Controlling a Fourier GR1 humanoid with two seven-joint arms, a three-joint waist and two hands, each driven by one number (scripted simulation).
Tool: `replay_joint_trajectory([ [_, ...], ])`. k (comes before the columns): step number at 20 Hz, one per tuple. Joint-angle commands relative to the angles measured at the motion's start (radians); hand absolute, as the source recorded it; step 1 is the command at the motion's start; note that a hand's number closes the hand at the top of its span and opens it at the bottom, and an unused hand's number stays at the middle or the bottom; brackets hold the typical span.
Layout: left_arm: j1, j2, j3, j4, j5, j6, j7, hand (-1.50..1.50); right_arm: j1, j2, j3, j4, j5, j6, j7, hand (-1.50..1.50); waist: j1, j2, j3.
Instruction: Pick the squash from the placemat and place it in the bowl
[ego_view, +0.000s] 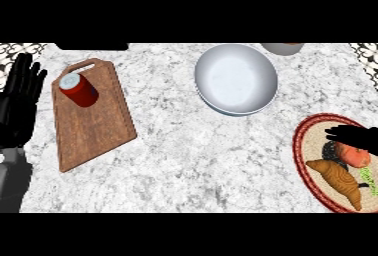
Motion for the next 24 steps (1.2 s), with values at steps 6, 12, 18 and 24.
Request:
replay_joint_trajectory([
  [6, -0.003, 0.001, 0.021, -0.024, 0.007, -0.010, 0.028, 0.00, 0.003, 0.041, -0.045, 0.098, 0.011, -0.160, -0.187, 1.50, -0.002, 0.002, 0.002],
  [12, -0.011, -0.018, 0.013, -0.008, -0.006, -0.007, 0.015, 0.00, -0.069, 0.094, -0.068, 0.102, -0.002, -0.152, -0.160, 1.50, 0.003, 0.004, 0.001],
  [18, 0.036, -0.008, 0.031, -0.021, -0.018, -0.001, 0.003, 0.00, 0.027, 0.086, -0.162, 0.143, -0.078, -0.111, 0.189, 1.50, -0.036, -0.012, -0.003],
  [24, 0.087, 0.023, 0.092, -0.015, -0.017, 0.030, 0.012, 0.00, 0.198, -0.042, -0.374, 0.370, -0.255, -0.168, 0.593, 1.50, -0.168, -0.038, -0.015],
])
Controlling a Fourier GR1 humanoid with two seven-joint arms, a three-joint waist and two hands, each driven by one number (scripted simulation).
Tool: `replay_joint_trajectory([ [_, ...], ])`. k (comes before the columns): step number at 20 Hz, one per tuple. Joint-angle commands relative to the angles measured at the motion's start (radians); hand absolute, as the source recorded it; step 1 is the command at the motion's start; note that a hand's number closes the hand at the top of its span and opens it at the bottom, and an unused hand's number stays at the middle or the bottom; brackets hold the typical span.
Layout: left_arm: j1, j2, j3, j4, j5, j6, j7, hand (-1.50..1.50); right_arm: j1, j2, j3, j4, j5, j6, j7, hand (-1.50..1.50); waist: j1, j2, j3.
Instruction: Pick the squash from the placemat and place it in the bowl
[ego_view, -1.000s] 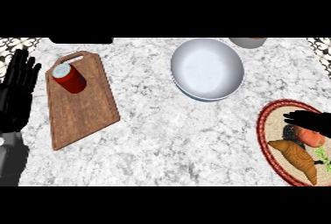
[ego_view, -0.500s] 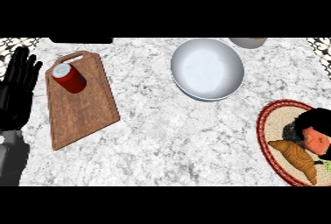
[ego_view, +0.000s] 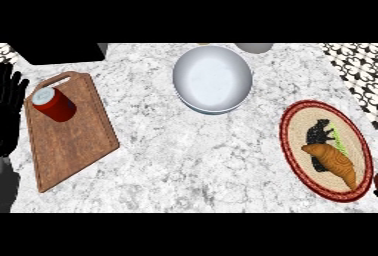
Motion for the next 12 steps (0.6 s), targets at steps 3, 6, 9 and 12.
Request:
replay_joint_trajectory([
  [3, 0.049, 0.021, 0.027, -0.013, 0.010, -0.010, 0.002, 0.00, 0.115, -0.002, -0.137, 0.119, -0.125, -0.131, 0.314, 1.50, -0.014, -0.010, 0.001],
  [6, 0.027, 0.015, 0.022, -0.009, 0.006, 0.000, 0.010, 0.00, 0.105, -0.039, -0.161, 0.097, -0.148, -0.226, 0.375, 1.50, -0.019, -0.007, -0.003],
  [9, 0.035, 0.013, 0.009, -0.026, -0.001, -0.001, 0.019, 0.00, 0.090, -0.051, -0.184, 0.074, -0.172, -0.279, 0.400, 1.50, -0.008, -0.013, -0.004],
  [12, 0.028, 0.011, 0.018, -0.012, 0.003, 0.002, 0.012, 0.00, 0.043, -0.030, -0.200, 0.022, -0.193, -0.276, 0.374, 1.50, -0.008, -0.017, -0.008],
])
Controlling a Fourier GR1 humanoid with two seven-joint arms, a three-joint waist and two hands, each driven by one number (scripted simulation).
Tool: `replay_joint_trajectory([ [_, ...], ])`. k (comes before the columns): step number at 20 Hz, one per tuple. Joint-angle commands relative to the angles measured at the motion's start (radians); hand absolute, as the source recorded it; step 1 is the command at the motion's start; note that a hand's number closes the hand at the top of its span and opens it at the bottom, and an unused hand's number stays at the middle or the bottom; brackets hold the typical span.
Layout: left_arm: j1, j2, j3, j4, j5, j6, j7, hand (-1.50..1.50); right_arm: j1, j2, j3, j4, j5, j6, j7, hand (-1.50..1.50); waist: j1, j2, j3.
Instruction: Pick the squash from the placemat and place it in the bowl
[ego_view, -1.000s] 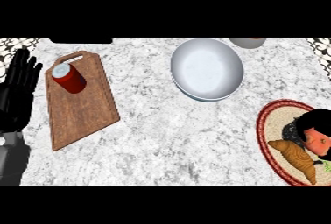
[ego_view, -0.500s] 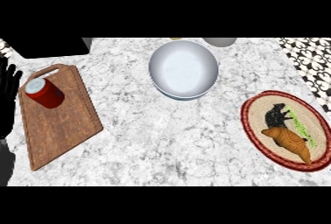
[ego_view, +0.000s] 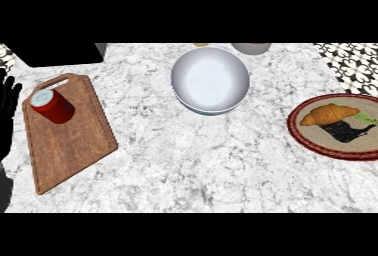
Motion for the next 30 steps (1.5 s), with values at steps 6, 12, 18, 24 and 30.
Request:
replay_joint_trajectory([
  [6, 0.009, -0.012, -0.018, -0.004, 0.001, -0.012, 0.007, 0.00, -0.161, -0.009, -0.020, -0.168, -0.033, -0.045, 0.026, 1.50, 0.027, -0.015, -0.004],
  [12, 0.020, -0.015, -0.028, 0.001, -0.011, -0.009, 0.012, 0.00, -0.292, 0.093, -0.028, -0.294, -0.082, 0.022, 0.077, 1.50, 0.027, -0.032, -0.001],
  [18, 0.005, 0.002, -0.026, 0.007, -0.013, -0.016, 0.020, 0.00, -0.444, 0.184, 0.030, -0.414, -0.074, 0.102, 0.238, 1.50, 0.031, -0.034, 0.001],
  [24, 0.008, -0.020, -0.034, 0.007, -0.014, -0.013, -0.002, 0.00, -0.613, 0.272, 0.121, -0.527, -0.023, 0.177, 0.534, 1.50, 0.043, -0.022, 0.006],
  [30, 0.014, -0.037, -0.047, -0.008, -0.018, -0.014, -0.014, 0.00, -0.724, 0.413, 0.229, -0.653, 0.037, 0.265, 0.891, 1.50, 0.051, -0.007, 0.015],
])
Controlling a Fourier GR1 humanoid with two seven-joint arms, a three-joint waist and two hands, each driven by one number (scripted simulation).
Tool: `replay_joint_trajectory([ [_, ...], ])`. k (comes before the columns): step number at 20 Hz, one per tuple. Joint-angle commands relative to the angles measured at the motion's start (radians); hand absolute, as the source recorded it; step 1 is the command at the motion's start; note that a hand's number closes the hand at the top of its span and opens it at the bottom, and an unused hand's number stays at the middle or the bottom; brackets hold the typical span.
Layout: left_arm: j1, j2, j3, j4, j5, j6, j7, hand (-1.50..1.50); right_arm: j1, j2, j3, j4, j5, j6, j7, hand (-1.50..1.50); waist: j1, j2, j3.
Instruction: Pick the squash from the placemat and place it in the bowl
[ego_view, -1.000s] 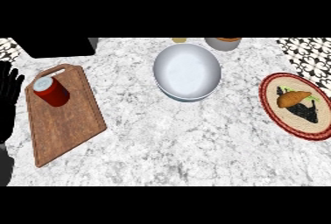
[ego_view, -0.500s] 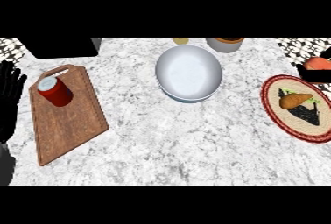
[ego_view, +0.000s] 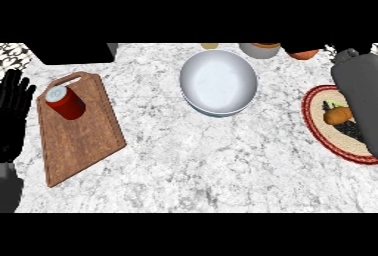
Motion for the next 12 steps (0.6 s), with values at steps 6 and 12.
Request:
replay_joint_trajectory([
  [6, -0.049, -0.009, -0.005, -0.004, 0.006, -0.002, 0.008, 0.00, -0.104, 0.218, 0.133, -0.263, 0.085, 0.079, 0.563, 1.50, 0.030, 0.039, 0.012],
  [12, -0.035, -0.025, -0.011, -0.001, 0.007, -0.035, -0.026, 0.00, 0.053, 0.280, 0.196, -0.370, 0.183, 0.037, 0.688, 1.50, 0.061, 0.055, 0.014],
])
